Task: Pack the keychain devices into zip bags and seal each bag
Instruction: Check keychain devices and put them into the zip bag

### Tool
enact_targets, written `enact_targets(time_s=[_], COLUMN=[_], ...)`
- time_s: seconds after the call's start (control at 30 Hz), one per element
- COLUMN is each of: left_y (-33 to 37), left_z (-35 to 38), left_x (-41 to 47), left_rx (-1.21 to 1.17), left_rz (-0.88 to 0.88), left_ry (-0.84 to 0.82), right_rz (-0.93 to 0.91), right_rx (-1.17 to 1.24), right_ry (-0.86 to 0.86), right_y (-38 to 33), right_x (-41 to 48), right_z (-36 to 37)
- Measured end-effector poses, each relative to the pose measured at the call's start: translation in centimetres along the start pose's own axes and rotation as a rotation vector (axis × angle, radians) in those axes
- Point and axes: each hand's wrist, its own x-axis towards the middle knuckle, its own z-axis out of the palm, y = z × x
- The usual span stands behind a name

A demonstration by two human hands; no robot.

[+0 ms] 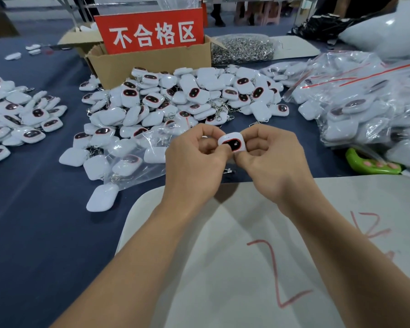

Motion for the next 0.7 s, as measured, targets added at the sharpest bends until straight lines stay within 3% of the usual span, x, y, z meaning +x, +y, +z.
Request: enact_targets(time_s=[0.23, 0.43, 0.7], left_y=[0.3, 0.1, 0.7], left_z=[-0.5, -1.0, -0.8], left_x=[-0.5, -0.1, -0.8], left_rx=[0.102, 0.021, 0.011], left_rz=[0.219, 0.156, 0.186], left_ry=[0.058, -0.032, 0.009], right_rz=[-0.136, -0.255, -0.228], right_rx=[0.051, -0.007, 0.054], right_ry=[0.148, 0.202, 0.160], right_y=[-0.2, -0.7, -0.7], right_x=[0.4, -0.1, 0.0], right_z=[-0.8, -1.1, -1.2])
